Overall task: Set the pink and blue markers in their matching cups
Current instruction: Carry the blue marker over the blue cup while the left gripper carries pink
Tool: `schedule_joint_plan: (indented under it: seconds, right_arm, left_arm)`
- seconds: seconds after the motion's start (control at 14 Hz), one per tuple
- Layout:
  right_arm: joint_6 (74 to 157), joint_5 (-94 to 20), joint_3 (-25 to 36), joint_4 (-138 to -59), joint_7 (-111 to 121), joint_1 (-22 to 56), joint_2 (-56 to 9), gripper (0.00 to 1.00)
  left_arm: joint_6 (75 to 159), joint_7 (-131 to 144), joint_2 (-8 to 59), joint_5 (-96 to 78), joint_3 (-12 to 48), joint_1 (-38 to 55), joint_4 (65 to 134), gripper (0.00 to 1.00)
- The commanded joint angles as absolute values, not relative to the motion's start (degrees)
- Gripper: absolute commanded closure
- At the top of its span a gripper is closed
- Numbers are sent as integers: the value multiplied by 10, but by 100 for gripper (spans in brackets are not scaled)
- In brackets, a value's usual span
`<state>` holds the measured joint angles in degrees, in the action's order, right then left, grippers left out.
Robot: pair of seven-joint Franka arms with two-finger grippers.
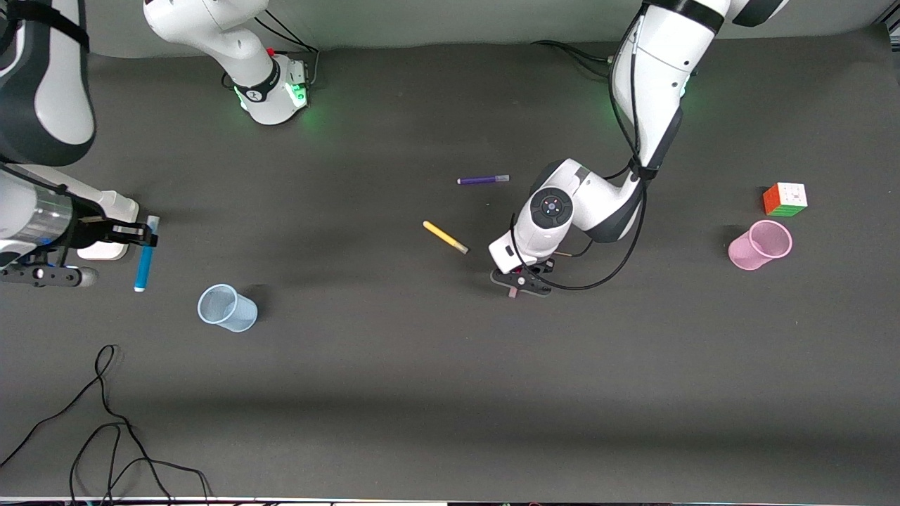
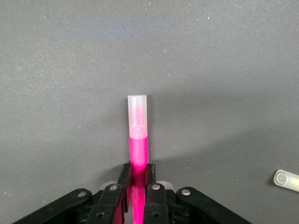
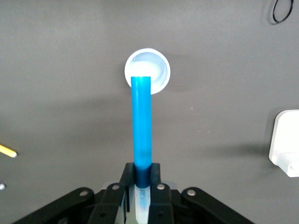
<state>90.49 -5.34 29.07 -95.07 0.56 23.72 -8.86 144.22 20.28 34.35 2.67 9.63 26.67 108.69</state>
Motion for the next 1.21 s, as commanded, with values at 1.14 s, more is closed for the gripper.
schedule_joint_plan:
  seconds: [1.14]
  right_arm:
    - [706,-251,284,-709,141,115,-437,87]
  left_arm:
    - [1001,-316,89,84,88,-27,1077,100]
